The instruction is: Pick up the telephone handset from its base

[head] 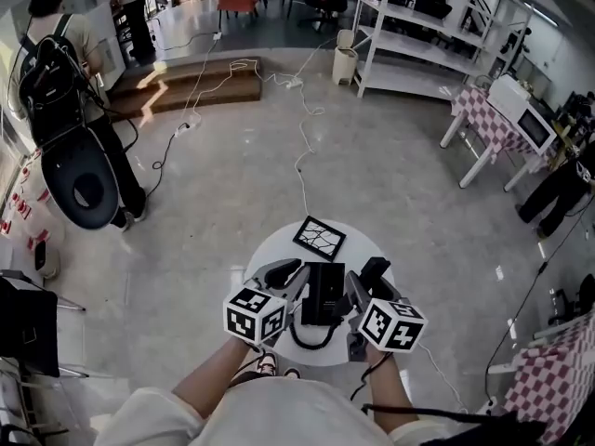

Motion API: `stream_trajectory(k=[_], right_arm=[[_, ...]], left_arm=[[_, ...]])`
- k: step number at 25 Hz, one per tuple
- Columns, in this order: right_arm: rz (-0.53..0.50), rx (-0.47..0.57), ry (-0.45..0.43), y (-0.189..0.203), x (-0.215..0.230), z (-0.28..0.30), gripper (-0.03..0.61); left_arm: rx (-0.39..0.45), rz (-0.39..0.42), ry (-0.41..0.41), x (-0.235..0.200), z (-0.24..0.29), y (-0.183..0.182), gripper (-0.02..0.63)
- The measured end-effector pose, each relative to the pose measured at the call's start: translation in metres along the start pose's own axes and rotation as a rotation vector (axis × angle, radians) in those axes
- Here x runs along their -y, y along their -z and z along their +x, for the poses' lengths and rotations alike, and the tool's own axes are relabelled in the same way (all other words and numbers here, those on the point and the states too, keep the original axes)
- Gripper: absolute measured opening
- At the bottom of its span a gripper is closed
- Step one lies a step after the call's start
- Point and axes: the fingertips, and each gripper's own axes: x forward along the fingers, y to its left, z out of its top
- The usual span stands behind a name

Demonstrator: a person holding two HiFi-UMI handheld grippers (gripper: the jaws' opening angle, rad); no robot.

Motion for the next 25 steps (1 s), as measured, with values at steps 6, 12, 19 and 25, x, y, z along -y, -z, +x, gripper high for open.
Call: stream_trajectory(k=[6, 12, 19, 25], right_arm=[[-0.062, 0.084, 0.008, -0.046, -0.004, -0.008, 0.236], [-0.122, 0.198, -0.002, -0.099, -0.011, -0.018, 0.238], [-0.146, 0.257, -0.020, -0.125, -0.023, -0.036, 0.238], [-0.127, 0.274, 0.016, -0.128, -0.012, -0.044, 0.238]], left_arm=[[0.117, 0.027, -0.145, -0.019, -0.010, -0.049, 0.081], [0.234, 0.099, -0.226, -0.022, -0.013, -0.108, 0.051], [0.283, 0.131, -0.289, -0.020, -0.023, -0.146, 0.017], [0.273, 0.117, -0.333, -0.029, -0.038, -0.163, 0.017]])
